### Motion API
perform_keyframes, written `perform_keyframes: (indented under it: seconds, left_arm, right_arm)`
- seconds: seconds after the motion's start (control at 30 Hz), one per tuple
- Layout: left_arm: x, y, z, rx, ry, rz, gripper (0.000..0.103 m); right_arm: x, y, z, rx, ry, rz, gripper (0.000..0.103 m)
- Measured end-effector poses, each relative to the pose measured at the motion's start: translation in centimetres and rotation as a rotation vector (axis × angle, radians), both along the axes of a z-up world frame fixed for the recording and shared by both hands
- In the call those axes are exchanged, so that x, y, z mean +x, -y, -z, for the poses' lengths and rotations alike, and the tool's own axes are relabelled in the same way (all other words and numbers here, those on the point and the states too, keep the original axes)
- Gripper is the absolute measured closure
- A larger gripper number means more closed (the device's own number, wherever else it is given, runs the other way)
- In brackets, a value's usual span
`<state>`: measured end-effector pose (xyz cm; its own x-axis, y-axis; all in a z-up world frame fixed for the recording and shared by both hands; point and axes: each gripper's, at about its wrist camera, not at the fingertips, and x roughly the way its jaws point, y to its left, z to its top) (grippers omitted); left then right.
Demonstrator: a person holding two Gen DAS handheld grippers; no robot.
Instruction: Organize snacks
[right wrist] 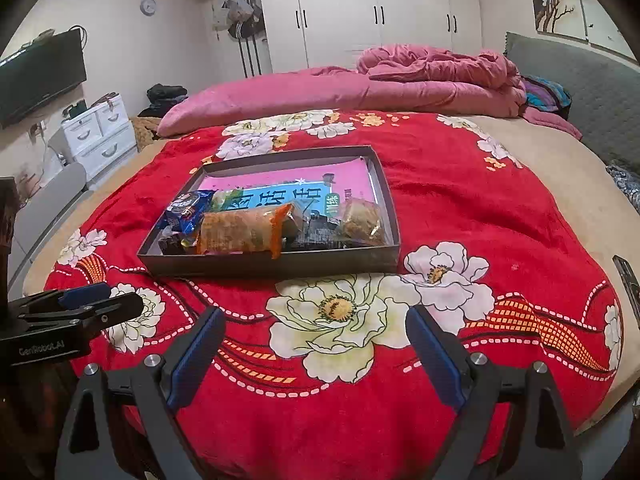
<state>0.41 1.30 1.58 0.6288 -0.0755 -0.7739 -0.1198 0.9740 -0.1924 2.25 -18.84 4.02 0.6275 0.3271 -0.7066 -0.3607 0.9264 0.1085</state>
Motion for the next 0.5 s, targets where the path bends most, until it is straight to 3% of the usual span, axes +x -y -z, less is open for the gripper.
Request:
perform_keyframes:
  seconds: [0.5]
  left_arm:
    - [0.01, 0.03, -0.14, 0.012, 0.001, 0.006, 0.027]
  right_arm:
    - [0.01, 0.22, 0.27, -0.015, 0.000, 0.019, 0.011]
